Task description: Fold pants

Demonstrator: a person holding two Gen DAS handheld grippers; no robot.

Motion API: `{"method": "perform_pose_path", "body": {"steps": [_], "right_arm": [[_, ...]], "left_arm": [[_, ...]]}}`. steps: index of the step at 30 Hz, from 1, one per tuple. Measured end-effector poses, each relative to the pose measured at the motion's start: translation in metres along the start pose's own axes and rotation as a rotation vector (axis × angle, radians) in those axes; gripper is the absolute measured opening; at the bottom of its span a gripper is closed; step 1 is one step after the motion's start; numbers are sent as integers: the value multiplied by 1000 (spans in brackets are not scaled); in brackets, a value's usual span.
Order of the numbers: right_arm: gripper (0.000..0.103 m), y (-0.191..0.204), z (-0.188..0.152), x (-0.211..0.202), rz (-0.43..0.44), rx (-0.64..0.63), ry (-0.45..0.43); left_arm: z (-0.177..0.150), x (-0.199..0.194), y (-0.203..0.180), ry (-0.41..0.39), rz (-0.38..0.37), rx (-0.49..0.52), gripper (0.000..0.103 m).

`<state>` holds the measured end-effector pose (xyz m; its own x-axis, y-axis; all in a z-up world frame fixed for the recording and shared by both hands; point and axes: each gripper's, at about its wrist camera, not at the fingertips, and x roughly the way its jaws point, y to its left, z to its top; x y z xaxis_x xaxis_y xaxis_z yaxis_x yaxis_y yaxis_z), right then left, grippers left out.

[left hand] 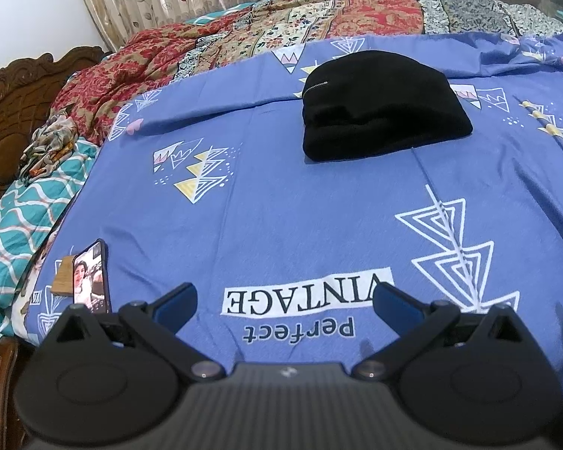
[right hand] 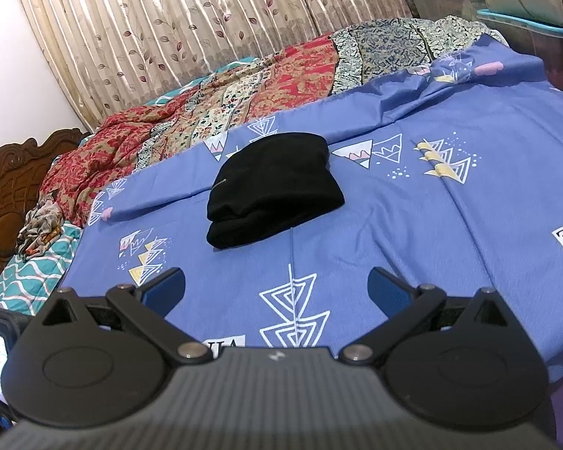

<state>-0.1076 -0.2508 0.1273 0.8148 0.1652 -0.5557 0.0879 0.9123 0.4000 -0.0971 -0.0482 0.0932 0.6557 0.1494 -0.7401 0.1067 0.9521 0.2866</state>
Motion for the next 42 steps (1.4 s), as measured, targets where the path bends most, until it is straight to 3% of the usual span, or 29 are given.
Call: {"method": "perform_pose_path", "body": {"steps": [42], "right_arm": [[103, -2, 4, 1, 3, 12, 1]], "left_arm": [[1, -1, -3, -12, 37, 23, 103]]}}
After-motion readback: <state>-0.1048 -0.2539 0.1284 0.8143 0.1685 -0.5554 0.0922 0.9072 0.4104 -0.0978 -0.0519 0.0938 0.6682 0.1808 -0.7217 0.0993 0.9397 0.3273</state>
